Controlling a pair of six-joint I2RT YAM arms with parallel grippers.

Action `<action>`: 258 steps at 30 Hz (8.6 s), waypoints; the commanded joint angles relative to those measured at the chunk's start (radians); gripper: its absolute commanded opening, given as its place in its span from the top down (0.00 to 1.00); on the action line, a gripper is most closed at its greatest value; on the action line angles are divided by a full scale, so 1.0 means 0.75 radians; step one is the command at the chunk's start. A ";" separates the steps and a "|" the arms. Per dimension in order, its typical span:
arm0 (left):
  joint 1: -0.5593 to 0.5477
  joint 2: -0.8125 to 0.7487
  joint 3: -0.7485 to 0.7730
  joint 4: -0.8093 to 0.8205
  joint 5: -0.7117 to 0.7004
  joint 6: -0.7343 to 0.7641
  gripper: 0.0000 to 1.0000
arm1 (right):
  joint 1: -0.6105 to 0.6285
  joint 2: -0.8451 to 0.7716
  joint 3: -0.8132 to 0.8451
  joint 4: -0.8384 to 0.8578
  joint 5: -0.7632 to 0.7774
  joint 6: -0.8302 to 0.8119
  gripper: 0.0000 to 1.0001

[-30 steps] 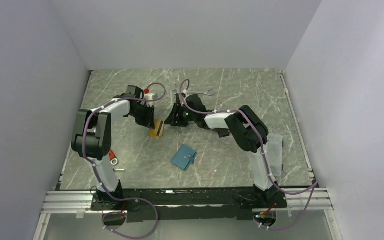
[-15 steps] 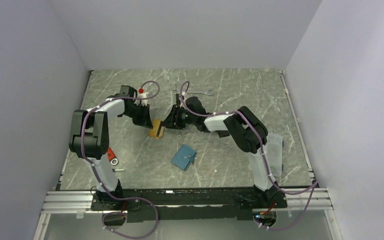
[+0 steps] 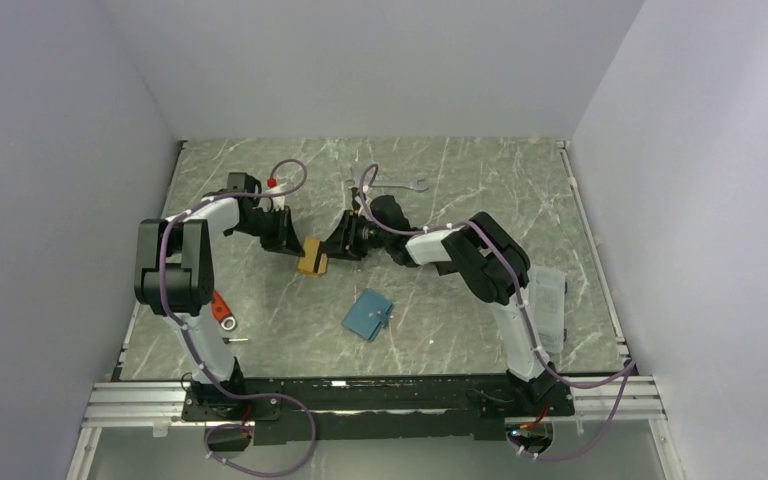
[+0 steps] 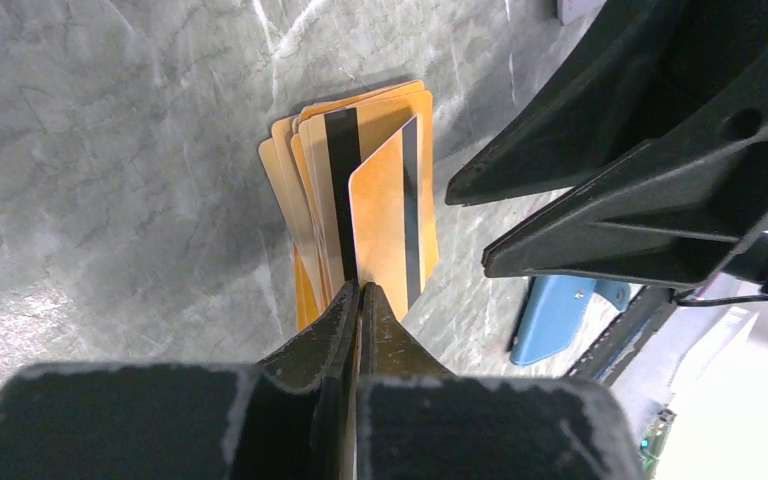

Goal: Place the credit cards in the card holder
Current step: Pick up the credit card from the center of the board, then open the card holder at the center of the board.

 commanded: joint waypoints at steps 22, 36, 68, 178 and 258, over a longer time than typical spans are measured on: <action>0.136 0.008 -0.133 0.133 0.362 -0.053 1.00 | -0.015 0.089 0.047 0.280 -0.125 0.170 0.54; 0.169 -0.012 -0.154 0.182 0.518 -0.055 1.00 | -0.040 0.052 -0.059 0.277 -0.118 0.132 0.48; 0.145 -0.082 -0.162 0.224 0.757 -0.118 1.00 | -0.044 0.116 -0.055 0.923 -0.327 0.518 0.88; 0.262 -0.402 -0.009 -0.887 1.406 1.061 0.59 | 0.192 -0.151 0.167 -0.016 -0.503 -0.181 1.00; -1.332 -0.653 -0.211 -0.131 -0.891 0.566 0.01 | 0.069 -0.979 -0.837 -0.886 0.434 -0.347 1.00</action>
